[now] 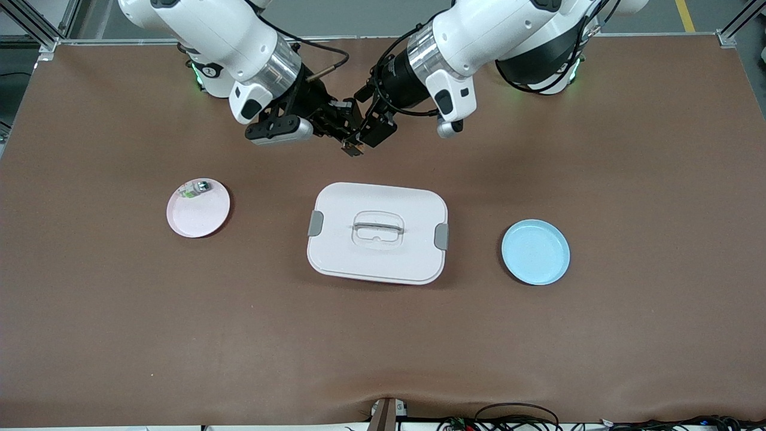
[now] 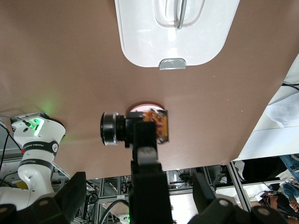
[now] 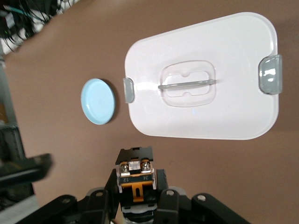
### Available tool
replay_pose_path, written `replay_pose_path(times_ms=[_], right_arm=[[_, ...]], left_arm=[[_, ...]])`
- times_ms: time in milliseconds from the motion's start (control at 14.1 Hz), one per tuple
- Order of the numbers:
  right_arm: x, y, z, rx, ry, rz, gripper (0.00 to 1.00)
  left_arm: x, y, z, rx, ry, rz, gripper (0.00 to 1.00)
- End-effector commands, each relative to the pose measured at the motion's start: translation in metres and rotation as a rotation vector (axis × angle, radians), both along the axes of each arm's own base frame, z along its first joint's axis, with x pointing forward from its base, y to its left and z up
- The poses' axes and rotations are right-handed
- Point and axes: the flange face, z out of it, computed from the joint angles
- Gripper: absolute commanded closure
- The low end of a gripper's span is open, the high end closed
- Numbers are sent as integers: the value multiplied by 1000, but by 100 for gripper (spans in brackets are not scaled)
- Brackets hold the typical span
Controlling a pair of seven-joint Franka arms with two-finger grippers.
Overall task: Transfer orange switch to right arm and place
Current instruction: 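Carry the switch to the pink plate while the left gripper withdraws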
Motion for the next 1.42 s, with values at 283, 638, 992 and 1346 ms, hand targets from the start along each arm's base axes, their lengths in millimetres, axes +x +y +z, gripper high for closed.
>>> replay_pose_path(times_ms=[283, 638, 992, 1346], right_arm=[[25, -62, -18, -213, -110, 486, 100], [47, -132, -35, -366, -170, 912, 100], [65, -208, -41, -428, -156, 1157, 100], [60, -249, -71, -456, -152, 1316, 100]], left_arm=[[12, 42, 21, 41, 4, 48, 0], [19, 83, 28, 189, -28, 18, 0], [25, 132, 37, 297, -115, -158, 0], [33, 189, 36, 417, -225, -443, 0]])
